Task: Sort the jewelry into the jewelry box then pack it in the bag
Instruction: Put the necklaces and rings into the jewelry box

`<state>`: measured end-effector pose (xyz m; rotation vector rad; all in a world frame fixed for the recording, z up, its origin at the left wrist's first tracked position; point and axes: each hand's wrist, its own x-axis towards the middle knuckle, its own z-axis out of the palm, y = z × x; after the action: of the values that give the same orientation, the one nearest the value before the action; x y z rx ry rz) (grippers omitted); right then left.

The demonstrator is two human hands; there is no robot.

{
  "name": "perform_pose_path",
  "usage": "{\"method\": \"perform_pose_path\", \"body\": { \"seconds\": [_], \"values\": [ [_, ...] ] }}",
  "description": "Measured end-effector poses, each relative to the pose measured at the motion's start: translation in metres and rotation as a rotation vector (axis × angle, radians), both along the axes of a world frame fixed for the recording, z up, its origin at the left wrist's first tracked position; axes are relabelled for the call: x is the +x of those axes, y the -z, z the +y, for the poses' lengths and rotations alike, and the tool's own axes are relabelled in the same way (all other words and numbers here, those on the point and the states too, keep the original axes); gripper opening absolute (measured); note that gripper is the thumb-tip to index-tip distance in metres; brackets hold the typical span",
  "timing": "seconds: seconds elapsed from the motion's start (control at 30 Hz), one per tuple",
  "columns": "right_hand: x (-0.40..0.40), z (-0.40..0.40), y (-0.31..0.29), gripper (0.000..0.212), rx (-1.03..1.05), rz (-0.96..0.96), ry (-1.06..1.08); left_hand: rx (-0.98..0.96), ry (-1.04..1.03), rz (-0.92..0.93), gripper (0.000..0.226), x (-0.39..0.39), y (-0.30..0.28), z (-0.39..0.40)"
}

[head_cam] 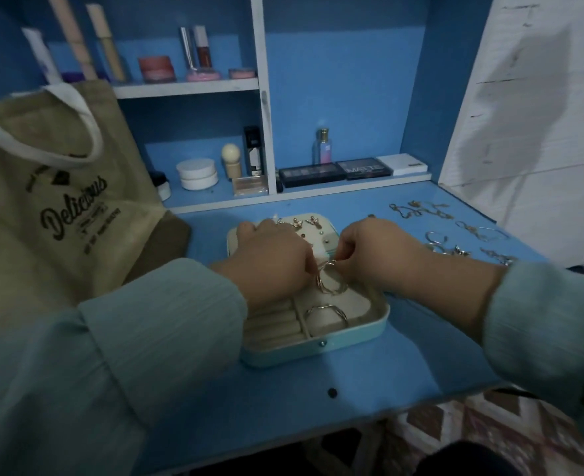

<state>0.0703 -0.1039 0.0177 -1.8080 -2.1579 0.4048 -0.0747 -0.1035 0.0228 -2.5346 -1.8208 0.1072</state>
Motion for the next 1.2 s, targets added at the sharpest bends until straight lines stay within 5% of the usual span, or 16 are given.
{"method": "perform_pose_path", "body": {
  "seconds": [0.27, 0.57, 1.2],
  "values": [
    [-0.003, 0.003, 0.010, 0.014, 0.108, -0.236, -0.068, 0.095, 0.048, 0.083, 0.025, 0.006, 0.003, -0.006],
    [0.015, 0.006, 0.007, 0.016, 0.058, -0.013, -0.326, 0.047, 0.057, 0.027, 0.023, 0.004, 0.003, -0.009],
    [0.026, 0.002, 0.010, 0.007, 0.073, -0.112, -0.298, 0.130, 0.075, 0.028, 0.030, 0.006, 0.013, 0.003]
  ]
}}
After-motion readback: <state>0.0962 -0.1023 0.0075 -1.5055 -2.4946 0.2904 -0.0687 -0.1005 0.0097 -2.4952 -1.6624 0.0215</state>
